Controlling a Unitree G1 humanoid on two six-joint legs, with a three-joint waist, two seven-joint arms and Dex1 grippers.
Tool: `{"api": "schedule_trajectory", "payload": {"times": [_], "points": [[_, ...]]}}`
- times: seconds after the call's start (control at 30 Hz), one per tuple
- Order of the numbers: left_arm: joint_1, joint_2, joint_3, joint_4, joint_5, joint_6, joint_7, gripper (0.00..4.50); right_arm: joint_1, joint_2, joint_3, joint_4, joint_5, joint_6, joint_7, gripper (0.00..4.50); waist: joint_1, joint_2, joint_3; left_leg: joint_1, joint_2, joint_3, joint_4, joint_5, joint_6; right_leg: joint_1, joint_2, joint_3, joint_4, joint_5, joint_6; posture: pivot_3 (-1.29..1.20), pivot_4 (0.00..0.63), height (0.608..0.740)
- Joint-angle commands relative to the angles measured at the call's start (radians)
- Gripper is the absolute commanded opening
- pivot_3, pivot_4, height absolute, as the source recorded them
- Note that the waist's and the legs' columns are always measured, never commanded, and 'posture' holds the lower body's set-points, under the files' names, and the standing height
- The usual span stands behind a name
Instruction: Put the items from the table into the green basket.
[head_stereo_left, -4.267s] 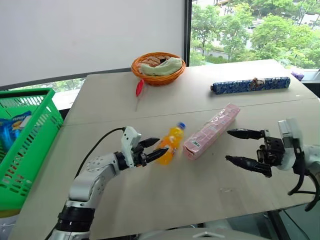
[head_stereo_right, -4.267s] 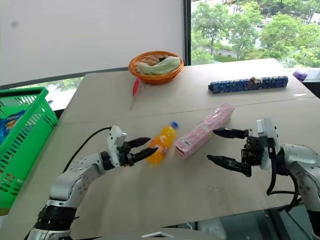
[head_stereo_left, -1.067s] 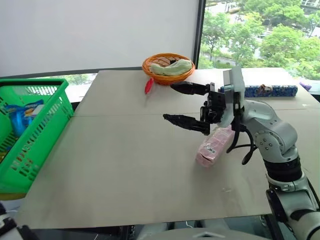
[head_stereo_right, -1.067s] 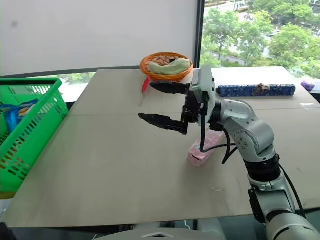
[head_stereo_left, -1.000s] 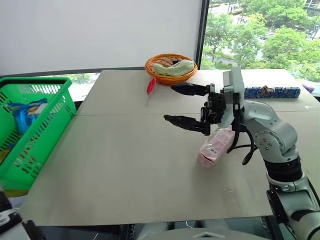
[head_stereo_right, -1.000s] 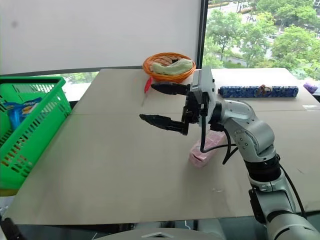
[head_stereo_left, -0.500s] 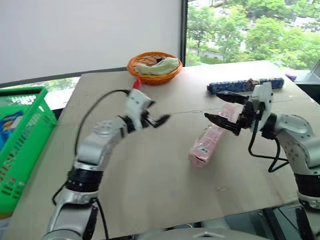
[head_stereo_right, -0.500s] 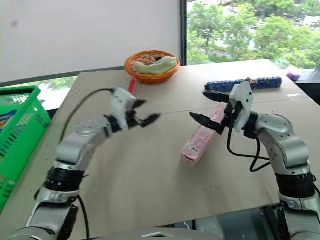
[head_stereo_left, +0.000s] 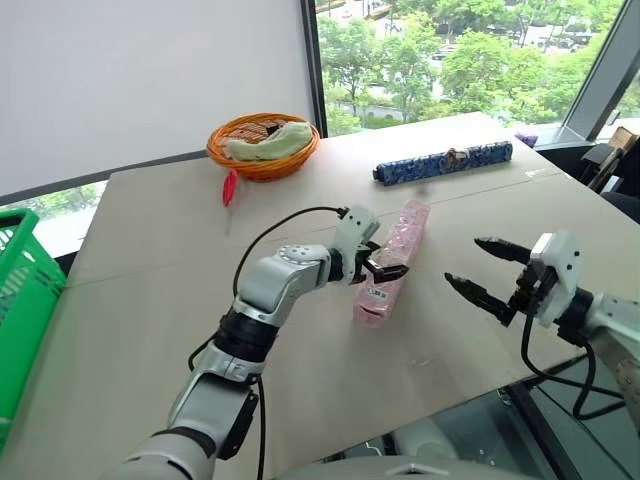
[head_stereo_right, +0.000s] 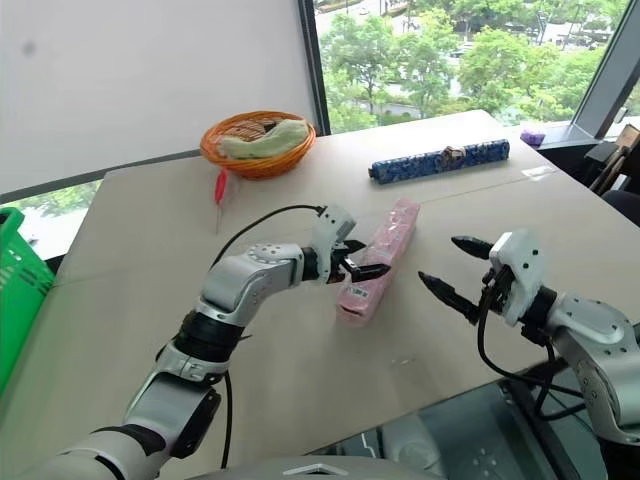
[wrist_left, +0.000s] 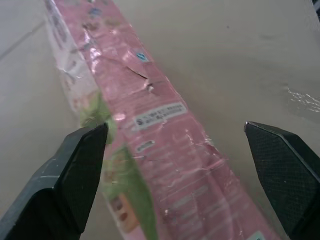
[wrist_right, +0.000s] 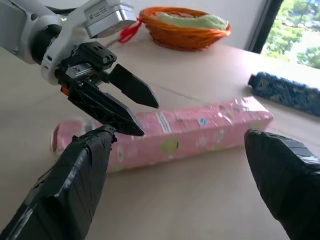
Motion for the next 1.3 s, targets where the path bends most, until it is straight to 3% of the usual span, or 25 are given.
{"api": "schedule_trajectory", "payload": {"times": [0.03,0.4,0.83,0.93,1.0,1.13,1.3], "points": [[-0.040,-0.014,-0.028,0.030,0.061,0.042,0.058,4.48,0.014,-0.005,-0.020,-0.042,-0.008,-0.031,-0.005,4.50,-0.010,0.000,0.000,0.000,0.000,0.000,0.000,0.000,0.000,0.000,0.000,0.000,0.000,0.000,0.000,-0.45,0.000,0.740],[-0.029,0.029,-0.117,0.091,0.252,-0.076,0.131,4.48,0.023,0.015,-0.001,-0.042,-0.012,-0.054,-0.019,4.50,-0.043,0.001,-0.001,0.004,0.000,-0.003,0.000,0.000,0.000,0.007,0.000,-0.003,-0.004,0.000,0.002,-0.46,0.000,0.740],[-0.001,0.031,-0.056,0.100,0.254,-0.115,0.122,4.48,-0.017,0.022,0.026,-0.014,-0.025,-0.075,-0.009,4.50,-0.055,0.002,-0.001,0.003,0.001,-0.005,0.000,0.000,0.000,0.008,0.000,-0.005,-0.008,0.001,0.003,-0.43,0.000,0.740],[0.021,0.028,-0.033,0.068,0.225,-0.107,0.096,3.68,-0.031,0.024,0.036,-0.006,-0.026,-0.076,-0.007,4.50,-0.054,0.002,-0.002,0.003,0.001,-0.005,0.000,0.000,0.000,0.008,0.000,-0.006,-0.008,0.001,0.003,-0.42,0.000,0.740],[0.031,0.023,-0.017,0.053,0.217,-0.105,0.098,2.85,-0.038,0.023,0.037,0.000,-0.025,-0.077,-0.003,4.50,-0.054,0.002,-0.002,0.003,0.001,-0.005,0.000,0.000,0.000,0.008,0.000,-0.006,-0.008,0.001,0.003,-0.42,0.000,0.740],[0.034,0.023,-0.001,0.053,0.216,-0.103,0.095,2.23,-0.049,0.019,0.036,0.012,-0.023,-0.080,0.005,4.50,-0.048,0.002,-0.002,0.002,0.001,-0.005,0.000,0.000,0.000,0.008,0.000,-0.006,-0.009,0.001,0.003,-0.41,0.000,0.740],[0.025,0.012,0.040,0.064,0.221,-0.130,0.128,0.33,-0.058,0.023,0.047,0.021,-0.027,-0.087,0.012,4.50,-0.041,0.003,-0.002,0.003,0.001,-0.005,0.000,0.000,0.000,0.008,0.000,-0.007,-0.009,0.001,0.003,-0.40,0.000,0.740]]}}
